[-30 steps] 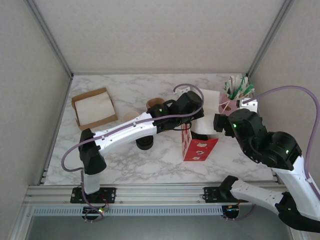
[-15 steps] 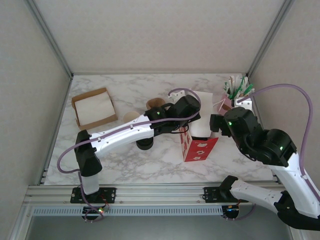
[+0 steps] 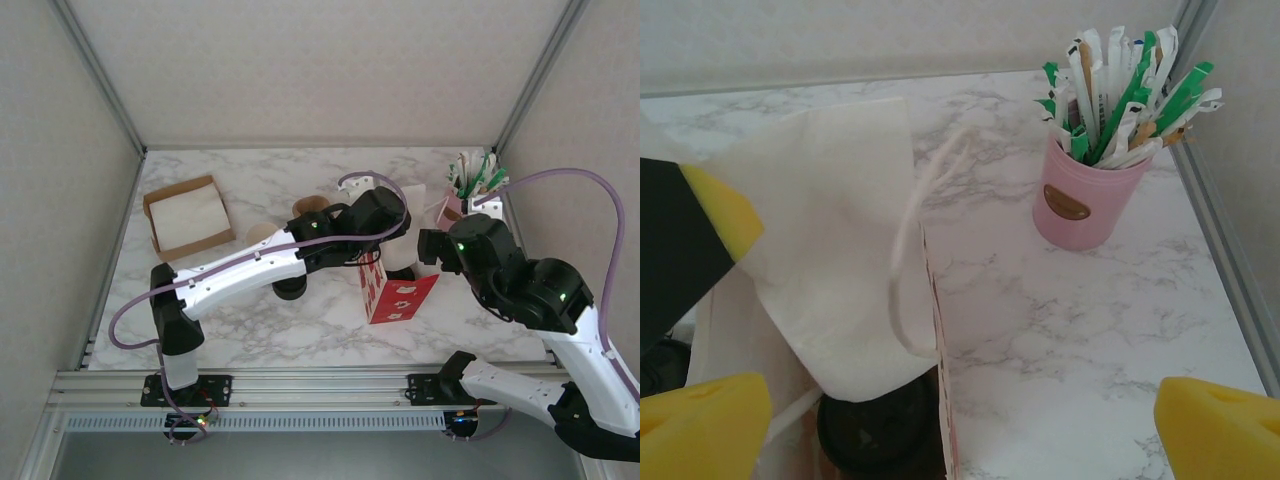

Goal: Pack the takeout coffee

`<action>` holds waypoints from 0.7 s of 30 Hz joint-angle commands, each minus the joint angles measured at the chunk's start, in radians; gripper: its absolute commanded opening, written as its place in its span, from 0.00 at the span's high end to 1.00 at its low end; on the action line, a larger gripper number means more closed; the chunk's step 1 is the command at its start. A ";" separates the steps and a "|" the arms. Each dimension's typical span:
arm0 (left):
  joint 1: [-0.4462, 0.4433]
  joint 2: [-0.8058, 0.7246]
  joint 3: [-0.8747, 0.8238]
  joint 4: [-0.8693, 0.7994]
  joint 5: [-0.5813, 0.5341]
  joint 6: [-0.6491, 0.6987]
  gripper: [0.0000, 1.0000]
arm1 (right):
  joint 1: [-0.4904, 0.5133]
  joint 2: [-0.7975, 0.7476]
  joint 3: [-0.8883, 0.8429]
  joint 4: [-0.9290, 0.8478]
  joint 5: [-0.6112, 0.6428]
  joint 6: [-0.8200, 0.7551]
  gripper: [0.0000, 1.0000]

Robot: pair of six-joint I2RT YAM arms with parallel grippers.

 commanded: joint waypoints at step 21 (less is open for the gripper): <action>0.037 0.255 0.471 -0.326 -0.021 0.309 0.55 | -0.029 0.020 0.001 0.014 -0.025 -0.024 0.01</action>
